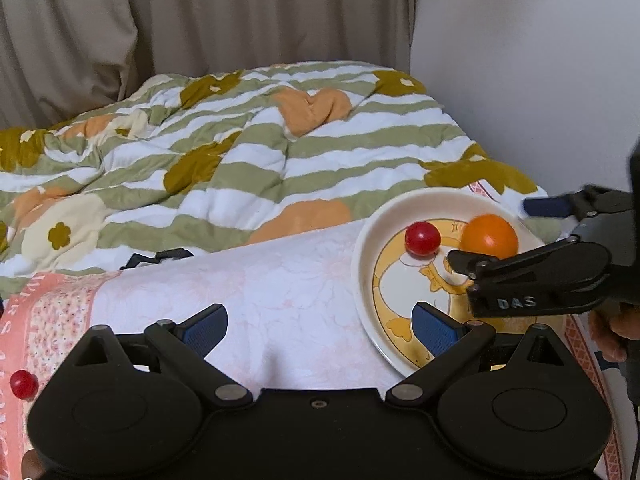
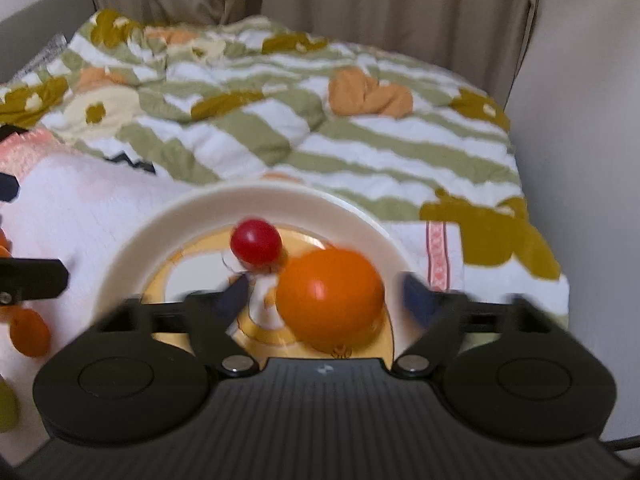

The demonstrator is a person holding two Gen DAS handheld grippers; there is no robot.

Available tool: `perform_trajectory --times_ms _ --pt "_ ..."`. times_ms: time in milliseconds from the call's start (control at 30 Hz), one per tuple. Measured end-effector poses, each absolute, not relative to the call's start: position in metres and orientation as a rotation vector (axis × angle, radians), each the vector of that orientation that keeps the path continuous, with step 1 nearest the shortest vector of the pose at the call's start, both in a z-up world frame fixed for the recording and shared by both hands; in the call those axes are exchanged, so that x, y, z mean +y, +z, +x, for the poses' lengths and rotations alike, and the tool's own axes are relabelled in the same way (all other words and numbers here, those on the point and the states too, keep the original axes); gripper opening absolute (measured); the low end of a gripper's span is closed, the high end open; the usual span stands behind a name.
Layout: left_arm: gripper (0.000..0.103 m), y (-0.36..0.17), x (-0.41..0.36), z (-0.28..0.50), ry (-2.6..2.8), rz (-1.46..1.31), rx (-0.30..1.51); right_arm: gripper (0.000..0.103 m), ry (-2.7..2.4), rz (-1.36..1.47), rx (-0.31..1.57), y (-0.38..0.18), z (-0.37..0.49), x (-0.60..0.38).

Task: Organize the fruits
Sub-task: 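Release the tomato with the left tool while the right tool releases the orange into the bowl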

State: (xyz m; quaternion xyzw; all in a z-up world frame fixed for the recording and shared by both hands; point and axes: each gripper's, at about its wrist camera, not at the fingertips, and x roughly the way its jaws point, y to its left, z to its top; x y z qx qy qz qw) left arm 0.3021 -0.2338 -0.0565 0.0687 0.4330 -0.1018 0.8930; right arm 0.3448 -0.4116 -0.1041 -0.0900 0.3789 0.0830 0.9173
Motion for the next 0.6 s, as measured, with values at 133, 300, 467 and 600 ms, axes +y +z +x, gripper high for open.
perform_trajectory --times_ms 133,300,467,600 --pt "0.101 -0.049 -0.231 0.297 -0.195 0.129 0.889 0.103 0.160 -0.182 0.788 -0.096 0.340 -0.413" --pt "0.101 -0.036 -0.228 0.281 -0.197 0.148 0.855 0.103 0.147 -0.136 0.780 -0.076 0.326 -0.421" --pt "0.101 -0.022 -0.228 0.260 -0.158 0.169 0.821 0.103 0.137 -0.094 0.756 -0.048 0.303 -0.426" --pt "0.101 -0.006 -0.222 0.238 -0.143 0.134 0.778 0.103 0.136 -0.055 0.746 -0.026 0.281 -0.429"
